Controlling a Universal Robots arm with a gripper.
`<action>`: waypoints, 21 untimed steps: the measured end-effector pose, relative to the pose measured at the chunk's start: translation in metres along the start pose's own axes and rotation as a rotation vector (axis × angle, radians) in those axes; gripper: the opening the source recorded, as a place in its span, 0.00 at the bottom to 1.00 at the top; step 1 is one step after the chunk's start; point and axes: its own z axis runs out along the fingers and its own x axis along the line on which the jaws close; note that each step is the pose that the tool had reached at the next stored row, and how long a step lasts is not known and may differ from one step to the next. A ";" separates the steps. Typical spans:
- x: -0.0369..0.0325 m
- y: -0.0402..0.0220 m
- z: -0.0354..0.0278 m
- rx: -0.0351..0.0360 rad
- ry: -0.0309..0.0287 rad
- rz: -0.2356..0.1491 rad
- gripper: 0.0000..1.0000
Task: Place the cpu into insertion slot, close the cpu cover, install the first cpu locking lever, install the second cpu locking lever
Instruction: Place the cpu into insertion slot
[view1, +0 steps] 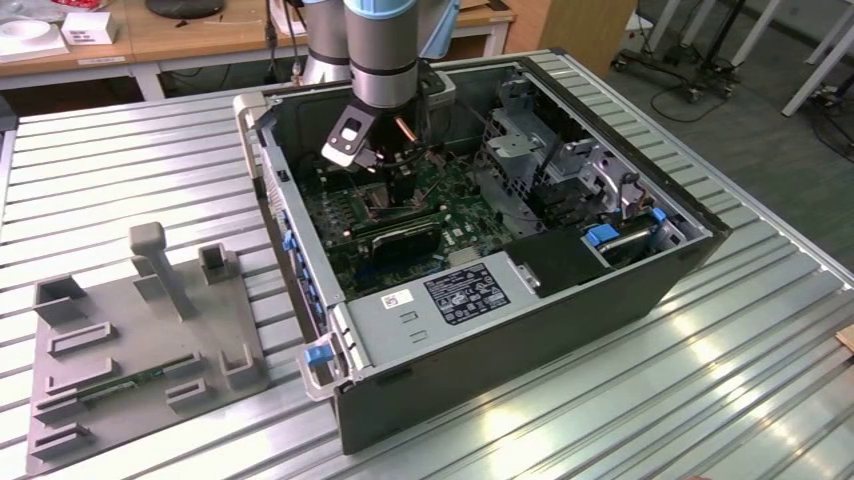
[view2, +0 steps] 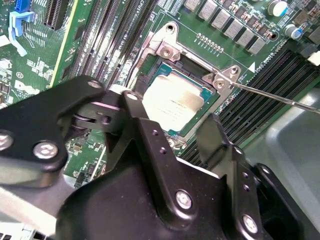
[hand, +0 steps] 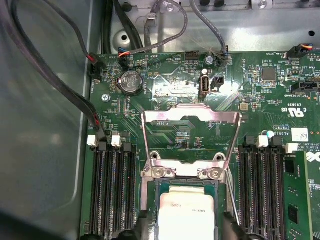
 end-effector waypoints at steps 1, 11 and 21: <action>0.0000 0.0000 0.0000 0.0000 0.0000 0.000 0.68; 0.0000 0.0003 0.0000 0.0000 -0.0001 0.000 0.68; -0.0001 0.0024 0.0036 0.0000 0.0000 0.000 0.68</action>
